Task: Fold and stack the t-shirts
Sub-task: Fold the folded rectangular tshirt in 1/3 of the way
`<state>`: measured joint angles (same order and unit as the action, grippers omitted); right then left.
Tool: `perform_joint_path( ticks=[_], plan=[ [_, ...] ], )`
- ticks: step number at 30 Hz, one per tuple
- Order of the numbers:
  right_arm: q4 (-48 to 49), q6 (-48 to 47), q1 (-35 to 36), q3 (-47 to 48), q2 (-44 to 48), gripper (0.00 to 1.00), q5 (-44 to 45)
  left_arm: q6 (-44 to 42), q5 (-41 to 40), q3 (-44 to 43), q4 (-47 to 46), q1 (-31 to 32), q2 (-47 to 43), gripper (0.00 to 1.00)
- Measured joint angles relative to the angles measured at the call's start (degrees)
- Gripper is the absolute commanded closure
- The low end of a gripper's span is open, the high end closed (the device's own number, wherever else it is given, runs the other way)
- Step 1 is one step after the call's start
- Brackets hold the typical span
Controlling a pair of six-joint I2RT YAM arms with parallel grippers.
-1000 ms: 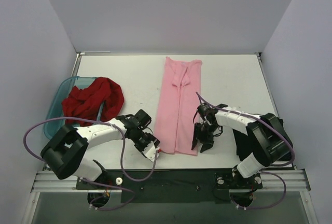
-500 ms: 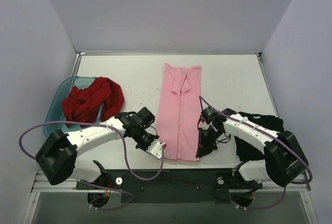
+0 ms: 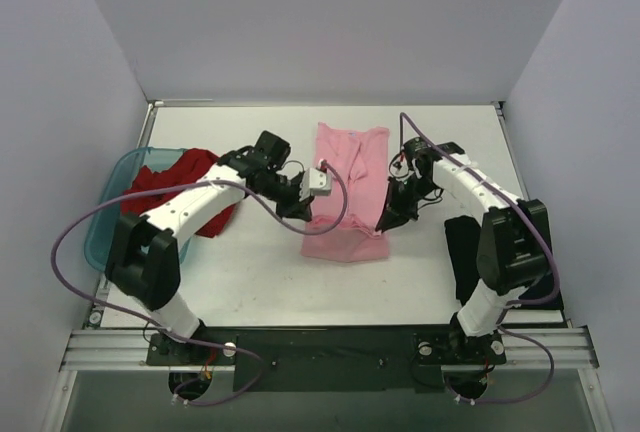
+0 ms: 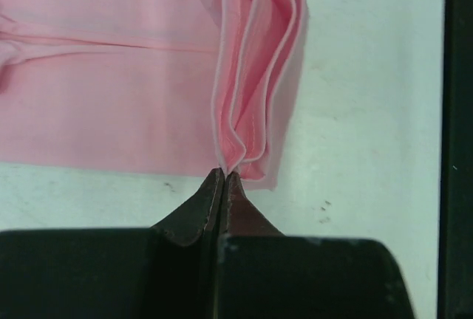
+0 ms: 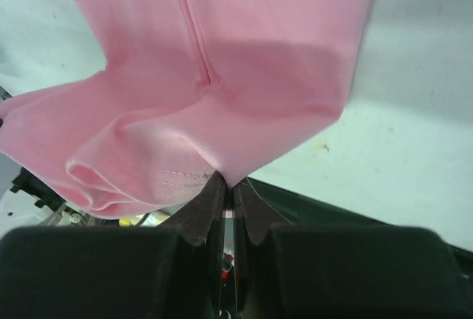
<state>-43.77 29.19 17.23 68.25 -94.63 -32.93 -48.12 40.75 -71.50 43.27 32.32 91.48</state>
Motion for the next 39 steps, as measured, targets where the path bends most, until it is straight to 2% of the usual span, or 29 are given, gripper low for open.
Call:
perform_joint_path(
  ticks=[7, 19, 20, 21, 22, 23, 25, 28, 31, 33, 34, 35, 36, 38, 39],
  plan=[
    [-0.85, -2.03, -4.57, 11.61, -11.41, 1.00, -0.63, 4.44, -0.33, -15.89, -0.15, -4.46, 14.95, 1.00],
    [-2.32, -2.73, -9.70, 21.38, -22.99, 1.00, -2.54, 7.72, -2.62, -25.90, -0.81, -5.99, 27.93, 1.00],
    [-2.34, -2.71, -9.77, 21.77, -23.87, 0.99, -2.67, 8.13, -2.62, -26.43, -0.81, -6.08, 28.57, 1.00],
    [-2.34, -2.71, -9.81, 22.10, -24.63, 0.90, -2.69, 8.50, -2.67, -26.80, -0.83, -6.19, 29.09, 0.98],
    [-2.38, -2.71, -9.81, 22.43, -25.27, 0.82, -2.69, 8.68, -2.67, -27.02, -0.87, -6.29, 29.46, 0.89],
    [-2.51, -2.69, -9.81, 22.75, -25.88, 0.69, -2.67, 8.83, -2.71, -27.02, -0.98, -6.43, 29.70, 0.68],
    [-2.71, -2.40, -10.08, 23.65, -26.75, 0.61, -2.45, 9.55, -2.97, -27.04, -1.18, -6.56, 30.25, 0.51],
    [-3.37, -2.36, -10.60, 25.73, -27.87, 0.57, -1.77, 12.24, -4.96, -27.93, -1.16, -6.64, 31.21, 0.42],
    [-4.81, -2.69, -12.55, 29.70, -27.98, 0.55, 0.33, 16.39, -7.41, -31.58, -0.55, -7.26, 32.26, 0.40],
    [-5.09, -3.85, -13.70, 32.59, -26.95, 0.61, 3.37, 18.60, -8.24, -34.93, -0.15, -8.22, 32.28, 0.42],
    [-5.03, -4.46, -14.23, 33.05, -25.77, 0.65, 4.92, 19.26, -8.57, -36.48, -0.42, -8.76, 32.06, 0.50],
    [-5.01, -5.18, -14.67, 32.74, -23.98, 0.74, 6.32, 19.39, -8.63, -37.29, -0.79, -9.16, 31.52, 0.55],
    [-4.96, -5.70, -14.78, 31.82, -21.94, 0.79, 7.39, 19.37, -8.61, -37.29, -0.85, -9.53, 30.67, 0.63],
    [-4.57, -6.86, -13.81, 28.41, -17.33, 0.93, 8.20, 18.69, -8.11, -35.80, -0.68, -9.51, 28.55, 0.70],
    [-4.61, -7.28, -12.74, 26.53, -15.50, 0.95, 8.13, 18.34, -7.56, -34.29, -0.72, -9.05, 27.45, 0.71]
  ],
)
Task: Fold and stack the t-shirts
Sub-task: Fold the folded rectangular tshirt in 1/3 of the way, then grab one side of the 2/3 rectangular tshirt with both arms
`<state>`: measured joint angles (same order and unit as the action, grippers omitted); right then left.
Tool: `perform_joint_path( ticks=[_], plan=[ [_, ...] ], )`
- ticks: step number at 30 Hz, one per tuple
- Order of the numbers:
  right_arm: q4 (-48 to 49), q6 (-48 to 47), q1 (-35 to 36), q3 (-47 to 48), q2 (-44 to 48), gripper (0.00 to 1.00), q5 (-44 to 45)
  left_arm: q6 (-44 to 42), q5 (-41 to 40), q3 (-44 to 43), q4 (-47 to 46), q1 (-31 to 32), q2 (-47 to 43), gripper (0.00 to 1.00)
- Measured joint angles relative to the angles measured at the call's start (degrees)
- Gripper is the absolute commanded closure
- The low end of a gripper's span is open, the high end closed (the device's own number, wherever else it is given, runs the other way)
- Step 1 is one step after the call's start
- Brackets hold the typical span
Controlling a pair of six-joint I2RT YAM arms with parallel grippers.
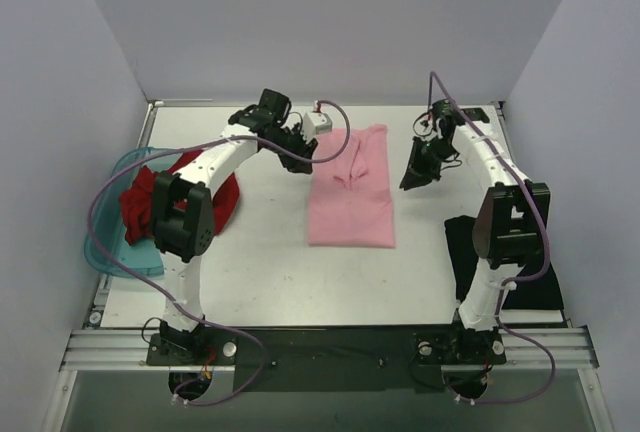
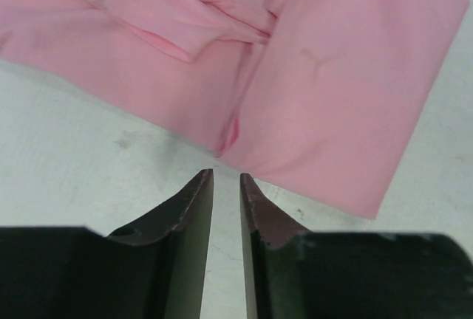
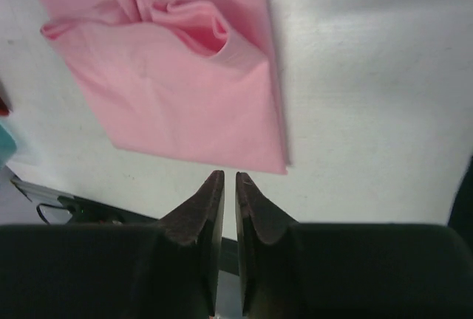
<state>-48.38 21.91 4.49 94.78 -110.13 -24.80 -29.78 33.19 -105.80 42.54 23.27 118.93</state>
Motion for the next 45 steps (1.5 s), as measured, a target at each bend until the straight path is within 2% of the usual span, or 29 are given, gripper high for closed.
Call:
perform_joint_path(
  ticks=[1, 3, 7, 12, 17, 22, 24, 26, 31, 35, 39, 43, 45],
  plan=[
    [0.04, -0.15, 1.14, -1.36, 0.90, 0.99, -0.17, -0.28, 0.55, 1.60, 0.13, 0.68, -0.83, 0.71],
    [0.35, -0.57, 4.24, -3.61, 0.90, 1.00, -1.11, -0.44, 1.92, 4.66, 0.00, 2.43, -1.36, 0.71],
    [2.93, -0.55, 8.41, -3.82, -5.57, 1.00, -2.91, 0.74, 2.91, 10.16, -2.08, 5.22, -0.35, 0.71],
    [5.88, -0.28, 6.45, 0.81, -14.56, 1.00, -2.73, 3.91, -0.59, 10.38, -7.08, 5.25, 3.69, 0.74],
    [7.54, 0.66, 2.43, 1.29, -17.51, 1.00, -2.38, 5.20, -5.79, 10.19, -9.51, 4.35, 6.60, 0.72],
    [8.70, 0.70, 0.33, 1.29, -17.51, 1.00, -2.64, 5.27, -6.58, 9.86, -9.97, 4.11, 6.64, 0.65],
    [8.96, 0.68, 0.37, 1.05, -16.96, 1.00, -2.58, 5.11, -5.95, 9.46, -9.55, 4.11, 6.51, 0.60],
    [9.35, 0.52, 0.59, -0.79, -14.95, 1.00, -2.10, 4.02, -4.11, 9.31, -9.09, 4.15, 5.68, 0.59],
    [9.40, -0.11, 2.91, -10.82, -1.18, 1.00, 2.29, -1.57, 2.14, 11.76, -5.81, 4.92, -2.45, 0.60],
    [11.04, 0.28, 8.11, -17.77, 7.56, 1.00, 0.61, -6.67, 6.32, 17.88, -3.87, 7.87, -10.16, 0.60],
    [14.58, 1.95, 12.85, -24.13, 5.86, 1.00, -2.51, -8.50, 7.30, 23.65, -4.74, 10.40, -10.23, 0.60],
    [14.99, 2.56, 11.65, -26.56, -0.37, 1.00, -1.05, -12.07, 3.65, 27.87, -6.40, 10.34, -6.99, 0.60],
    [14.53, 2.49, 10.56, -26.75, -0.15, 1.00, -0.83, -14.45, 2.08, 29.22, -6.47, 10.43, -6.23, 0.59]
  ],
)
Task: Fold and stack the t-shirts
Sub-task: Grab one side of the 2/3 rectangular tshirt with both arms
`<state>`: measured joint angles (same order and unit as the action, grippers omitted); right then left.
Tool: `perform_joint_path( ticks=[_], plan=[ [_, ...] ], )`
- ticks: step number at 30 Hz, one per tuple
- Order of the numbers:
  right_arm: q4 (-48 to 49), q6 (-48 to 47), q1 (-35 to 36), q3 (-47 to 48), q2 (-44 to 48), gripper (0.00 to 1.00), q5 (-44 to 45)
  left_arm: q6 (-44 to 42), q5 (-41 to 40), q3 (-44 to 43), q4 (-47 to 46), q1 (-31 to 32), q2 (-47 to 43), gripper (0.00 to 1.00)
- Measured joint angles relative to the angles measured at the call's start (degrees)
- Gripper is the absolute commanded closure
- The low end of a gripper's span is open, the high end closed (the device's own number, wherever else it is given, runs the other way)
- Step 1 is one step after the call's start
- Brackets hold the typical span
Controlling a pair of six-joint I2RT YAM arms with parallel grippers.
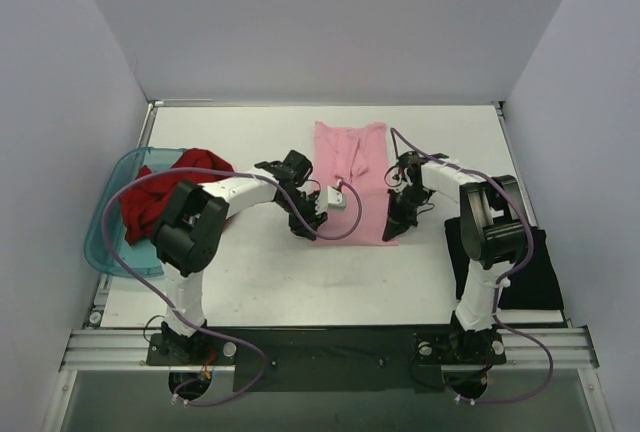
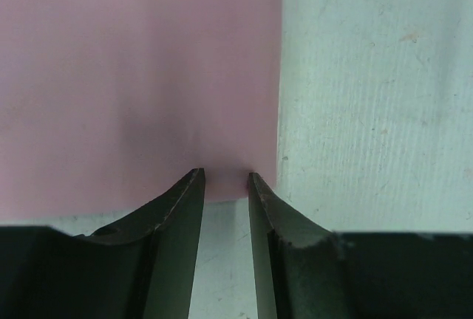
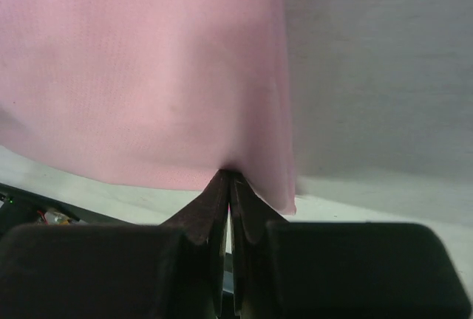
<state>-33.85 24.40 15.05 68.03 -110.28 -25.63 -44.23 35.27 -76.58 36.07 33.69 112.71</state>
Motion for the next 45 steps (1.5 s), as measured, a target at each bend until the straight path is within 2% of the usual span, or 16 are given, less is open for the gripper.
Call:
perform_joint_path(
  ticks=[5, 7, 8, 9, 11, 13, 20, 22, 23, 29, 30, 31, 32, 33, 39, 45],
  plan=[
    [-0.72, -0.92, -0.90, -0.76, 1.62, 0.99, 2.27, -8.37, -1.14, 0.98, 1.55, 2.03, -0.61, 0.53],
    [-2.03, -1.36, -1.20, -1.05, 3.58, 0.91, 3.21, -11.54, -1.40, 1.25, 3.74, 2.99, -1.55, 0.52],
    [-2.69, -1.42, -1.25, -1.07, 5.01, 0.81, 3.56, -12.81, -1.40, 1.25, 5.09, 3.37, -2.21, 0.50],
    [-3.19, -1.36, -1.33, -1.09, 6.49, 0.77, 4.02, -13.90, -1.38, 1.25, 6.25, 3.52, -2.97, 0.48],
    [-3.98, -0.68, -1.86, -1.33, 9.97, 0.63, 4.92, -16.22, -1.33, 1.22, 8.28, 3.54, -4.96, 0.42],
    [-4.61, 0.28, -2.89, -1.77, 12.72, 0.58, 5.92, -18.23, -1.53, 1.22, 9.22, 3.69, -6.64, 0.38],
    [-4.63, 3.02, -4.48, -2.19, 8.85, 0.54, 7.85, -21.24, -7.04, 2.56, 5.11, 8.31, -7.72, 0.32],
    [-3.67, 3.85, -4.46, -2.69, 7.08, 0.55, 7.72, -21.44, -8.46, 2.91, 3.78, 8.70, -6.91, 0.33],
    [-3.34, 4.13, -4.46, -2.84, 6.21, 0.60, 7.48, -21.64, -9.16, 2.95, 3.17, 8.66, -6.27, 0.33],
    [-0.81, 5.97, -4.42, -4.31, 3.52, 0.90, 4.74, -22.05, -10.12, 3.96, 2.43, 8.55, -3.80, 0.41],
    [-0.66, 6.19, -4.50, -4.57, 3.52, 0.95, 4.24, -22.05, -10.08, 4.42, 2.38, 8.74, -3.80, 0.51],
    [-0.44, 6.40, -4.52, -5.07, 3.56, 1.00, 3.69, -22.05, -10.08, 4.70, 2.21, 8.98, -3.82, 0.73],
    [-0.26, 6.43, -4.52, -5.40, 3.61, 1.00, 3.15, -21.77, -10.10, 4.72, 2.12, 9.18, -3.85, 0.82],
    [0.02, 6.54, -4.52, -5.86, 3.78, 1.00, 2.47, -21.49, -10.19, 4.74, 1.51, 9.42, -3.85, 1.00],
    [0.02, 5.22, -4.79, -8.20, 5.90, 1.00, 1.11, -18.95, -9.66, 4.68, 2.08, 9.03, -4.33, 1.00],
    [-5.66, 1.75, -2.32, -11.50, 14.36, 1.00, -0.98, -18.58, -7.48, 4.39, 11.69, 8.33, -8.63, 1.00]
  ],
)
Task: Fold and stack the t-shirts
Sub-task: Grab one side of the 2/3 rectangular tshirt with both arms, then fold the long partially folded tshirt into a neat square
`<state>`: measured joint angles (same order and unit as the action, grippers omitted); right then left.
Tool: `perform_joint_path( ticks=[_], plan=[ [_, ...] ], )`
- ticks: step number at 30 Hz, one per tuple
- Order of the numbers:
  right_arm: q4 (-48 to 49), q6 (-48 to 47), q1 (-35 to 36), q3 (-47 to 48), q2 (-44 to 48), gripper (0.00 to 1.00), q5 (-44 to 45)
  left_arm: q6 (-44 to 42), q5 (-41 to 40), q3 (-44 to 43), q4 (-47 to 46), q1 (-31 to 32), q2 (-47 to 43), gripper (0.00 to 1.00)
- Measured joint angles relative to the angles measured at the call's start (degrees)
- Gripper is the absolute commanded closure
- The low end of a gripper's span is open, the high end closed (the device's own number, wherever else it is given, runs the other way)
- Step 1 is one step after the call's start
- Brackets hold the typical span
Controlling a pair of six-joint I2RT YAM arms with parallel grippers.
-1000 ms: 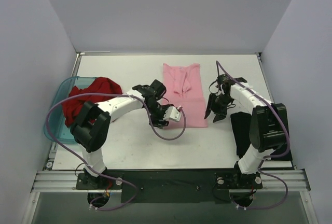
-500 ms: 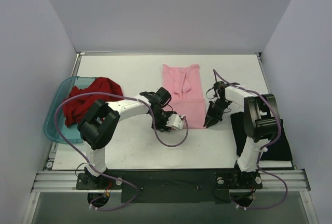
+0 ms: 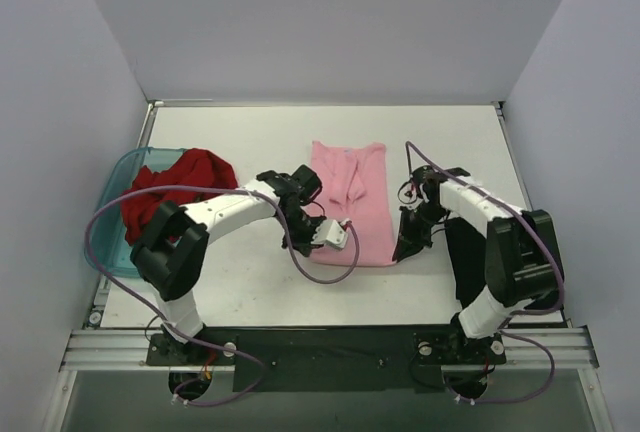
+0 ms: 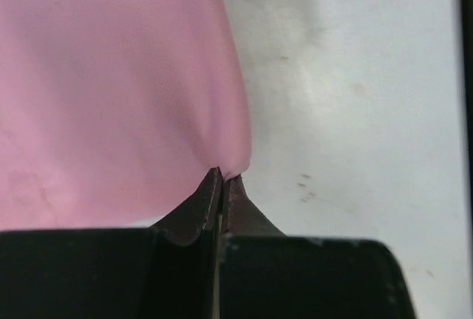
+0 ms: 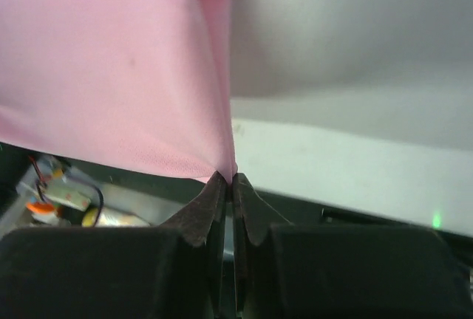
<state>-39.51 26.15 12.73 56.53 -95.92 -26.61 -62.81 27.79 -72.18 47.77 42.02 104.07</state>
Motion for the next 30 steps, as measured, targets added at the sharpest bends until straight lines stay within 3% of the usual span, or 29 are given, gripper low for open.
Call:
perform_joint_path(
  ticks=[7, 12, 16, 20, 24, 30],
  plan=[
    [-14.40, -3.34, 9.25, -1.81, 15.26, 1.00, -6.01, -3.45, 6.95, -4.00, 19.93, -0.57, -12.24, 1.00],
    [-22.58, -4.02, 10.91, 1.29, 18.08, 1.00, -10.40, -4.83, 14.25, -9.03, 24.92, -4.46, -14.73, 1.00],
    [-24.39, -5.42, 9.29, 8.96, 13.68, 1.00, -11.23, -0.13, 17.35, -9.62, 26.21, -10.12, -14.25, 1.00],
    [-23.32, -6.67, 5.40, 18.88, 3.58, 1.00, -10.62, 6.82, 17.75, -12.35, 24.55, -13.94, -9.42, 1.00],
    [-19.78, -6.71, 0.42, 26.43, -6.32, 1.00, -9.68, 13.09, 16.87, -17.64, 19.32, -16.26, -2.19, 1.00],
    [-15.65, -5.01, -4.00, 30.51, -14.40, 1.00, -9.35, 22.86, 15.23, -25.77, 10.03, -17.22, 8.81, 1.00]
  ],
)
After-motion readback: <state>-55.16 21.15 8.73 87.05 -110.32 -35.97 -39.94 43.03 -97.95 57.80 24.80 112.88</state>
